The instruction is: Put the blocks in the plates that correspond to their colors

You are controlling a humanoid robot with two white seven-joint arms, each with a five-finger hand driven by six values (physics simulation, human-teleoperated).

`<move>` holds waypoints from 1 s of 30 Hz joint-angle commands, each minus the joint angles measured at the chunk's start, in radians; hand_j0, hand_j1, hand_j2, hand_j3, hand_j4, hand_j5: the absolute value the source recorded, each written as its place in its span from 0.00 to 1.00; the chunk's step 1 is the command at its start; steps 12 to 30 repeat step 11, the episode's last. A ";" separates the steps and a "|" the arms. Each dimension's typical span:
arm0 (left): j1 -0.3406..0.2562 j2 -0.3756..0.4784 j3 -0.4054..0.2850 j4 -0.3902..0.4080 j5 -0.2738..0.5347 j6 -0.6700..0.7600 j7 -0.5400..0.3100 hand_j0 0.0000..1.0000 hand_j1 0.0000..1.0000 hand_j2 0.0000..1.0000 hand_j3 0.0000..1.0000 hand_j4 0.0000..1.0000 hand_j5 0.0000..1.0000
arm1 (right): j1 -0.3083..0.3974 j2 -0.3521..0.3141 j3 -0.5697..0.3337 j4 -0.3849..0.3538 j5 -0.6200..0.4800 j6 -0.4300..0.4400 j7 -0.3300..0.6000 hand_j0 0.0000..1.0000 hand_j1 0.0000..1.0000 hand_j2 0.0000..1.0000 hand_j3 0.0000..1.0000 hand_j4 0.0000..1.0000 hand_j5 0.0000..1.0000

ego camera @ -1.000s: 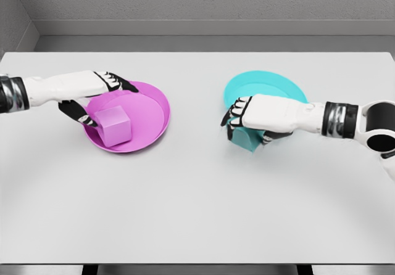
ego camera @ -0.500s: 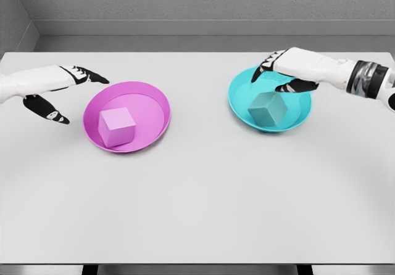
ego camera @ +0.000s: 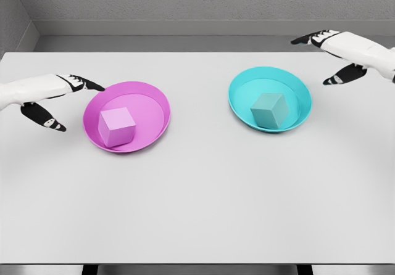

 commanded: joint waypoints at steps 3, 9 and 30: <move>0.000 0.001 0.000 0.015 0.007 0.003 0.000 1.00 1.00 1.00 1.00 1.00 1.00 | 0.003 -0.008 -0.016 0.028 -0.001 0.003 0.000 1.00 1.00 1.00 1.00 1.00 1.00; 0.000 0.001 0.002 0.069 0.007 0.003 0.000 1.00 1.00 1.00 1.00 1.00 1.00 | 0.003 -0.008 -0.016 0.027 0.008 0.003 0.000 1.00 1.00 1.00 1.00 1.00 1.00; 0.000 0.000 0.002 0.069 0.007 0.003 0.000 1.00 1.00 1.00 1.00 1.00 1.00 | 0.003 -0.008 -0.016 0.025 0.008 0.003 0.000 1.00 1.00 1.00 1.00 1.00 1.00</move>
